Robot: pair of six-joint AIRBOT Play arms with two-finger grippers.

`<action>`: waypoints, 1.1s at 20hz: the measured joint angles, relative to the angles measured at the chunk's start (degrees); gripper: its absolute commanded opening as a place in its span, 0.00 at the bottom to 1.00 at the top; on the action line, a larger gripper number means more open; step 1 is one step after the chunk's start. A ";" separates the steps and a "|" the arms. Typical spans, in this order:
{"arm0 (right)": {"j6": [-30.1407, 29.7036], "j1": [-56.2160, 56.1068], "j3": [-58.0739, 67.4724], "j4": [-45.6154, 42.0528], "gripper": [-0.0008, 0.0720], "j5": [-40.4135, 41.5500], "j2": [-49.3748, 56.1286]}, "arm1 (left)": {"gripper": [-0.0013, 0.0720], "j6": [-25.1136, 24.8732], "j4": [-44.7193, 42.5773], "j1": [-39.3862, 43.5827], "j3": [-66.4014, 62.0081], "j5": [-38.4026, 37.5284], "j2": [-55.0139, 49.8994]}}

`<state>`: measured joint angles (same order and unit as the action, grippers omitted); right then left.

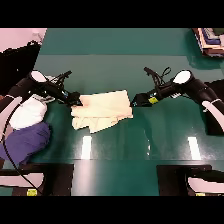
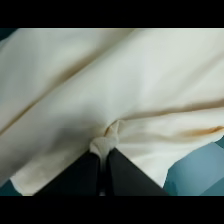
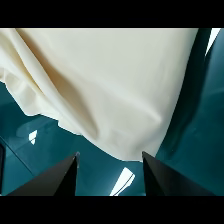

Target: Fold the shirts.

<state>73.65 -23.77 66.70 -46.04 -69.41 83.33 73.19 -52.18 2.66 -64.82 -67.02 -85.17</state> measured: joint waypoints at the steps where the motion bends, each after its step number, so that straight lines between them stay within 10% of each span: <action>1: 0.00 0.02 0.00 0.00 0.63 -0.17 -0.35 | 0.05 -0.11 -0.31 0.02 -0.57 -0.02 0.50; 7: 0.02 1.20 -0.02 -0.48 0.63 -0.07 -5.40 | 0.06 -5.11 -4.55 0.37 -1.20 -9.05 9.01; 9: 0.02 2.16 -0.02 -0.59 0.63 0.07 -7.04 | 0.69 -6.03 -5.42 0.42 0.00 -13.16 10.88; 10: 0.02 2.75 -0.02 -0.63 0.63 0.09 -7.72 | 0.74 -6.14 -5.75 0.42 0.79 -14.62 11.50; 14: 0.00 5.49 -0.31 -0.66 0.64 -1.75 -9.07 | 0.74 -5.75 -6.78 0.37 2.21 -14.91 12.94; 16: 0.09 6.97 -1.86 -0.66 0.91 -2.40 -9.20 | 0.73 -4.87 -6.75 0.35 1.07 -12.79 13.84; 17: 0.09 7.61 -3.15 -0.61 0.91 -2.38 -9.25 | 0.64 -4.42 -6.38 0.33 0.37 -11.91 14.21; 19: 0.11 8.48 -6.10 -0.26 0.91 -0.76 -8.33 | 0.05 -3.85 -4.59 0.31 -0.85 -10.67 14.82; 22: -0.85 8.63 -9.07 3.19 0.91 1.86 -3.80 | 0.07 -3.43 -1.29 0.35 -1.75 -8.85 15.19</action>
<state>72.79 -15.14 57.63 -42.85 -67.55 79.53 69.76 -53.47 3.01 -66.57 -75.88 -69.97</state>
